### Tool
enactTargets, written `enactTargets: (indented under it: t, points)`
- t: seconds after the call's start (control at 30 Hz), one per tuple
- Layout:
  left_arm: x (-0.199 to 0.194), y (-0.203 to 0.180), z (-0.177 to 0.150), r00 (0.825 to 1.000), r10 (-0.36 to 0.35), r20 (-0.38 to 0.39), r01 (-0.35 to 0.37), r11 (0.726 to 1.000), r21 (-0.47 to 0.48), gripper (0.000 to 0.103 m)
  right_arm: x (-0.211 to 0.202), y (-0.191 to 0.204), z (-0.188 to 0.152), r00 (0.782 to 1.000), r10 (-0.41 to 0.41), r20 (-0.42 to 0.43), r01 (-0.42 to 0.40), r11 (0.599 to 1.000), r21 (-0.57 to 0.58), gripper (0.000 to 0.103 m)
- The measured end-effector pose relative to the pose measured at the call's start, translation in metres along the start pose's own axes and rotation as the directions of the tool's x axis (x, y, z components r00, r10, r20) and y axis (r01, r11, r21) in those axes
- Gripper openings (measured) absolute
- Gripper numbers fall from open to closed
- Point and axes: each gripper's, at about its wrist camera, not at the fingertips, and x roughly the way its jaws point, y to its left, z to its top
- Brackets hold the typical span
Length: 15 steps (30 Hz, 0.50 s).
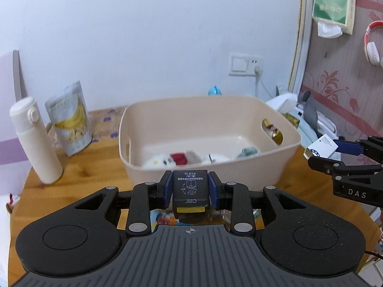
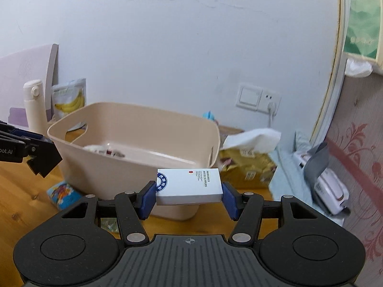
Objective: Organize objects
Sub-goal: 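Lift the black box and white medicine box over the beige bin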
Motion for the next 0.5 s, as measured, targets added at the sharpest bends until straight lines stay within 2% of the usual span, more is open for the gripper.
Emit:
enactTargets:
  t: [0.23, 0.5]
  points:
    - [0.0, 0.001, 0.021, 0.999, 0.003, 0.053, -0.004, 1.0, 0.016, 0.032, 0.006, 0.003, 0.014, 1.0, 0.01, 0.025, -0.01, 1.0, -0.008, 0.056]
    - [0.012, 0.002, 0.038, 0.997, 0.007, 0.077, -0.009, 1.0, 0.025, 0.032, 0.021, 0.005, 0.024, 0.999, 0.024, 0.032, -0.024, 1.0, 0.002, 0.056]
